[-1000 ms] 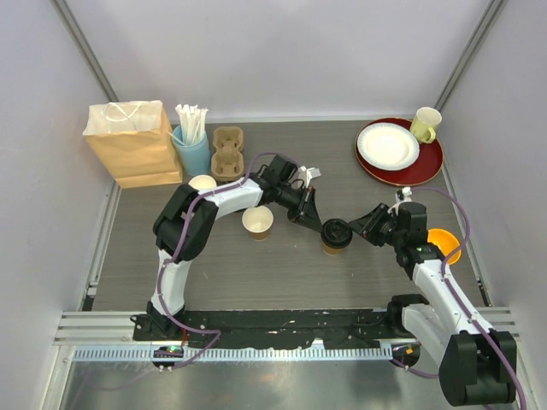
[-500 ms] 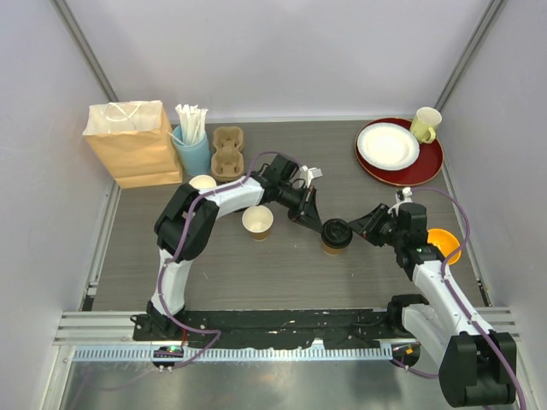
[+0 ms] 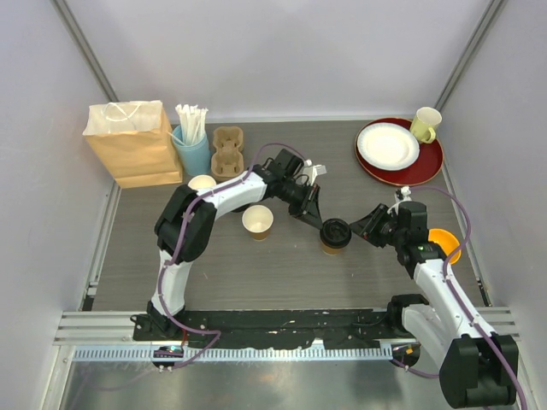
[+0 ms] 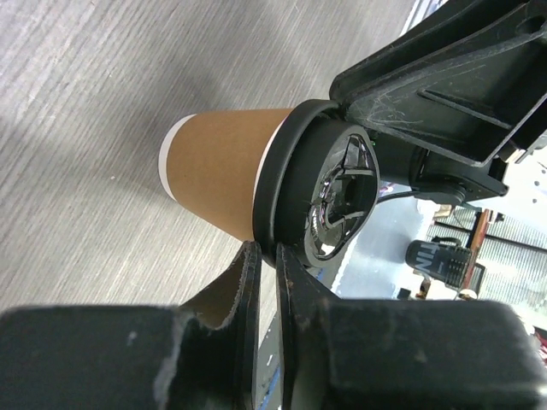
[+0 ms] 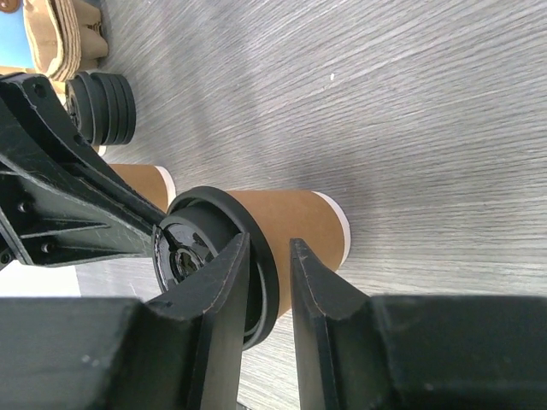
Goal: Pack the takeout coffee
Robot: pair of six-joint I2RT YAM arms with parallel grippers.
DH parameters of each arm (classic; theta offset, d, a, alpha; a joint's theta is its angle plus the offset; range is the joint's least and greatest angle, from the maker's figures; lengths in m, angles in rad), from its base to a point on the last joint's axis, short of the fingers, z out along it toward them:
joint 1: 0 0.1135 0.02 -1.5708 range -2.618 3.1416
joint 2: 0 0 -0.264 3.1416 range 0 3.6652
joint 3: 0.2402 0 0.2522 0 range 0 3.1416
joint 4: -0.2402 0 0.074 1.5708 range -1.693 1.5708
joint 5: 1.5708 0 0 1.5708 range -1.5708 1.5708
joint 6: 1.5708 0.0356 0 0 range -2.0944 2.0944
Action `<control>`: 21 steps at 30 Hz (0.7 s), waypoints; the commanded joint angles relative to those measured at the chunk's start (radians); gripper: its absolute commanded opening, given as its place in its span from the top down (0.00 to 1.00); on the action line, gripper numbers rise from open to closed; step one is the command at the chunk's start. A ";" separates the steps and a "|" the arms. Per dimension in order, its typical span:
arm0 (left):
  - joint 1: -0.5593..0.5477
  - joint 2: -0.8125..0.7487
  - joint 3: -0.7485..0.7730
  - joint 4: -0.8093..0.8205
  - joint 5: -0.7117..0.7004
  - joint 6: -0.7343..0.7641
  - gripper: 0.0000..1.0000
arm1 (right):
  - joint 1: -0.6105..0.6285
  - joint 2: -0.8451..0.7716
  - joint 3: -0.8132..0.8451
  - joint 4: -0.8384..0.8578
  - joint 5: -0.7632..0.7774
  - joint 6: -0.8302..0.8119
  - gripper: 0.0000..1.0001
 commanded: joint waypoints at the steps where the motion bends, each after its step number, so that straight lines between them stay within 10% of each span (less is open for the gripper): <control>1: 0.003 -0.037 0.031 -0.056 -0.067 0.071 0.83 | -0.003 0.005 0.037 -0.079 0.035 -0.054 0.69; 10: 0.011 -0.069 0.077 -0.095 -0.025 0.103 0.62 | 0.000 -0.003 0.104 -0.134 0.062 -0.093 0.67; 21: 0.048 -0.097 0.166 -0.218 -0.040 0.175 0.60 | -0.003 -0.017 0.183 -0.159 0.062 -0.146 0.64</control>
